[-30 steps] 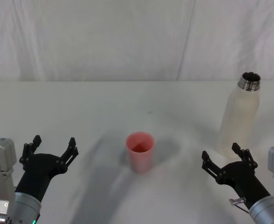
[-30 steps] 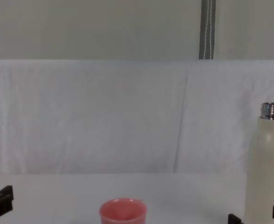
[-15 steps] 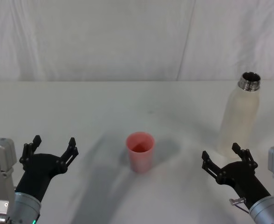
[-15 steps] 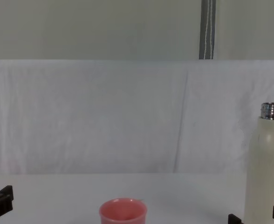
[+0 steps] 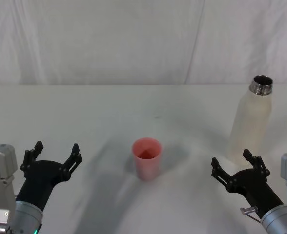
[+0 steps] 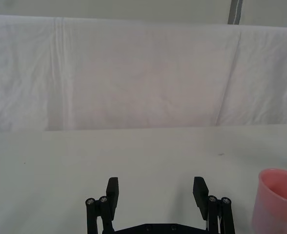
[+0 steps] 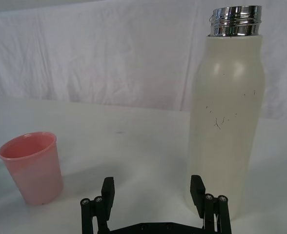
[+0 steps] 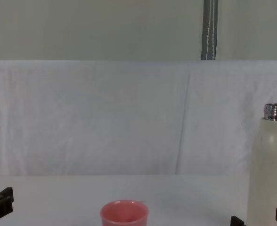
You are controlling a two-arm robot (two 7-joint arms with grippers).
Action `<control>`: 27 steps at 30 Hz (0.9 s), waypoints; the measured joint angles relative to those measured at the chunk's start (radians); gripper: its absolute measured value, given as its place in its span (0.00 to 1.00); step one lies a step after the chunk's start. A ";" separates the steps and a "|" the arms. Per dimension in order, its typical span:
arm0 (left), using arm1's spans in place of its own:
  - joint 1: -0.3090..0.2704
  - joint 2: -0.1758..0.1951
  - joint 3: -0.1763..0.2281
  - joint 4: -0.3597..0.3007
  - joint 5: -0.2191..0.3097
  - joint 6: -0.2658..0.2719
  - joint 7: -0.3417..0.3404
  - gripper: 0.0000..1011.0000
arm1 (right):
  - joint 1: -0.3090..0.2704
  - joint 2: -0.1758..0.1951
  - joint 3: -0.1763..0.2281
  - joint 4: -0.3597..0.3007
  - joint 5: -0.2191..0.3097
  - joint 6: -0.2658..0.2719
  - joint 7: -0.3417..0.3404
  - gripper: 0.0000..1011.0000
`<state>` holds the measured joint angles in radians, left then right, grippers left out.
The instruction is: Grasp the thermos with one hand and pour water into the cup lid.
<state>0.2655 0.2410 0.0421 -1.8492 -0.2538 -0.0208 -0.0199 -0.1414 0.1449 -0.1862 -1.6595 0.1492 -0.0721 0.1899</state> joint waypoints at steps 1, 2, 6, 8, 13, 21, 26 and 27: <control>0.000 0.000 0.000 0.000 0.000 0.000 0.000 0.99 | 0.000 0.000 0.000 0.000 0.000 0.000 0.000 0.99; 0.000 0.000 0.000 0.000 0.000 0.000 0.000 0.99 | 0.000 0.000 0.000 0.000 0.000 0.000 0.000 0.99; 0.000 0.000 0.000 0.000 0.000 0.000 0.000 0.99 | 0.000 0.000 0.000 0.000 0.000 0.000 0.000 0.99; 0.000 0.000 0.000 0.000 0.000 0.000 0.000 0.99 | 0.000 0.000 0.000 0.000 0.000 0.000 0.000 0.99; 0.000 0.000 0.000 0.000 0.000 0.000 0.000 0.99 | 0.000 0.000 0.000 0.000 0.000 0.000 0.000 0.99; 0.000 0.000 0.000 0.000 0.000 0.000 0.000 0.99 | 0.000 0.000 0.000 0.000 0.000 0.000 0.000 0.99; 0.000 0.000 0.000 0.000 0.000 0.000 0.000 0.99 | 0.000 0.000 0.000 0.000 0.000 0.000 0.000 0.99; 0.000 0.000 0.000 0.000 0.000 0.000 0.000 0.99 | 0.000 0.000 0.000 0.000 0.000 0.000 0.000 0.99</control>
<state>0.2655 0.2410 0.0421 -1.8492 -0.2538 -0.0208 -0.0199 -0.1414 0.1449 -0.1862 -1.6594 0.1492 -0.0722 0.1900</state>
